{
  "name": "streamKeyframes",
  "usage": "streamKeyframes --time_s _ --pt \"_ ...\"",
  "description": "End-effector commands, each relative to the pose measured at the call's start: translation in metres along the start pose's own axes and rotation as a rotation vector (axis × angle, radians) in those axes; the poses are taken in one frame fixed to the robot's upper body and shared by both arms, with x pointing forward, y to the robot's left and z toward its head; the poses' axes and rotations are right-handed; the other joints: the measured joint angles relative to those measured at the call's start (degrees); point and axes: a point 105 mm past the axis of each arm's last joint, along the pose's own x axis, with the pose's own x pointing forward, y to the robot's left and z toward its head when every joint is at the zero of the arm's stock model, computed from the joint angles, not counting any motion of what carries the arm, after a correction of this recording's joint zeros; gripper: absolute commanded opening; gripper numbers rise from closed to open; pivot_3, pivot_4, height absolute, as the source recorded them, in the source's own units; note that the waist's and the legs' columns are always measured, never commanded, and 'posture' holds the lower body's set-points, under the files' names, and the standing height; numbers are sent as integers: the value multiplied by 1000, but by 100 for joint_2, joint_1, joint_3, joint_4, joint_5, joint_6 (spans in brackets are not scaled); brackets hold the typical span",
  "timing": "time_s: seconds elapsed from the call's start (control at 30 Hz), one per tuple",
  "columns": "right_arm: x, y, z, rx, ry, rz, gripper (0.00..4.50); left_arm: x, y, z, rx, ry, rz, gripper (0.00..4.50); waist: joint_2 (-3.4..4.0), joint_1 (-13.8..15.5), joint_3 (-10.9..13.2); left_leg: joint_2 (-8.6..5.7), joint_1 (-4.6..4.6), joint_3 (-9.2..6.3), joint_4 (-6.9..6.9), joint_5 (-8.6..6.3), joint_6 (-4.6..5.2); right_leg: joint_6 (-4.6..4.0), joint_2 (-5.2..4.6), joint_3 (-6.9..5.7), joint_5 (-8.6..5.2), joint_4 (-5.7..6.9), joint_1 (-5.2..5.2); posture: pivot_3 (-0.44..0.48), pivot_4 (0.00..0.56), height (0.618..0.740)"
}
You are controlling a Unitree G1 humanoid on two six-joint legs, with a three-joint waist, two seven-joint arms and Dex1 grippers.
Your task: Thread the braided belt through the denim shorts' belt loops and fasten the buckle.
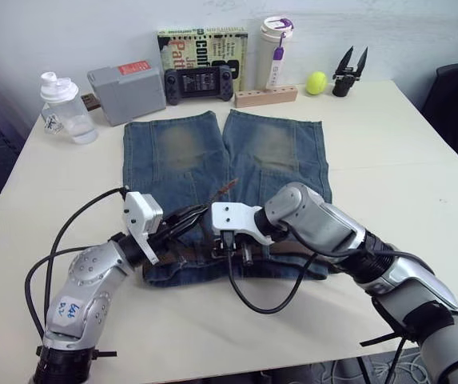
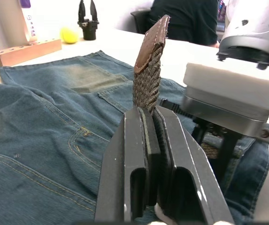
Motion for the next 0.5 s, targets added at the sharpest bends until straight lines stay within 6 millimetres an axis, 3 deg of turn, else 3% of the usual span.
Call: streamKeyframes --time_s 0.03,0.13,0.5 --pt "49 60 -59 144 203 270 98 4 8 36 104 -102 -52 0 0 -17 0 0 11 -2 -4 0 0 0 0 -3 0 -4 13 0 150 726" --pt "53 65 -61 134 210 299 98 10 15 41 128 -99 -101 0 -1 -48 -4 -1 65 1 -42 1 -1 0 2 -4 -1 -24 60 0 150 726" --pt "60 73 -60 113 213 360 98 55 16 80 278 -139 -379 0 -6 -61 -7 -1 70 5 -49 4 -9 1 9 -4 -2 -25 60 0 150 726"
